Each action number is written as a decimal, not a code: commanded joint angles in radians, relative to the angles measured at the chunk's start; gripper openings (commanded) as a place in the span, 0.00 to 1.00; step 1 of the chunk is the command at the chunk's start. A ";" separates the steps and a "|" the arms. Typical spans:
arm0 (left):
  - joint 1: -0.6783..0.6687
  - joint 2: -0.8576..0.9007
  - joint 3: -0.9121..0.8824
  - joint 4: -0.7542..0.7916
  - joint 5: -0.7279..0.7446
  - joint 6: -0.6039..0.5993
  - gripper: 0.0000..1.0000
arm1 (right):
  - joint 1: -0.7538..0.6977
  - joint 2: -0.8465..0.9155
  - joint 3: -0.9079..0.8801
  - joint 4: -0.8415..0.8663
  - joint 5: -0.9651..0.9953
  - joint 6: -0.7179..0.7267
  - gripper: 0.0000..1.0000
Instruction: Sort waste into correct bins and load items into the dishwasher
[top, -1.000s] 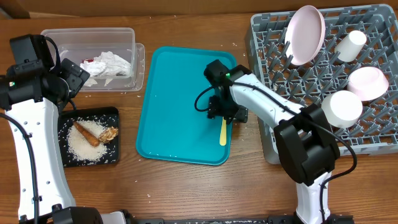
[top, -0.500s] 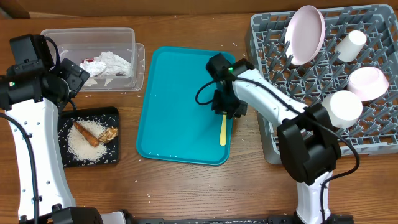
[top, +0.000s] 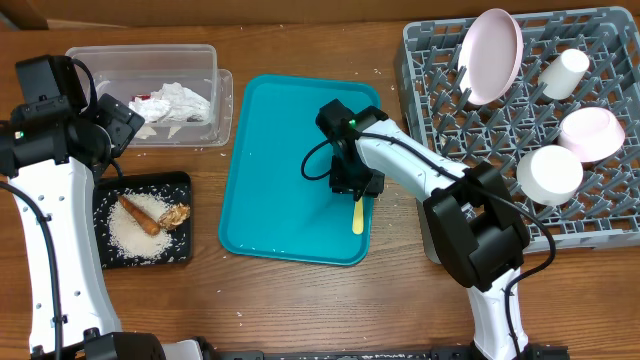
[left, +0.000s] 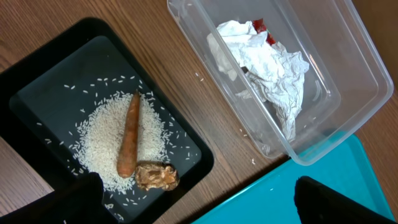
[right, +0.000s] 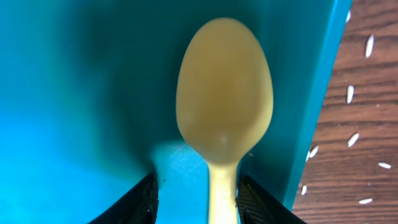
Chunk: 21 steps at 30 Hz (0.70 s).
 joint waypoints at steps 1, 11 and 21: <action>-0.001 0.006 0.002 0.001 -0.013 -0.018 1.00 | -0.002 0.041 -0.006 0.004 0.015 0.012 0.47; -0.001 0.006 0.002 0.001 -0.013 -0.018 1.00 | -0.002 0.078 0.007 0.007 -0.011 0.012 0.04; -0.001 0.006 0.002 0.001 -0.013 -0.018 1.00 | -0.033 0.047 0.230 -0.152 -0.003 -0.043 0.04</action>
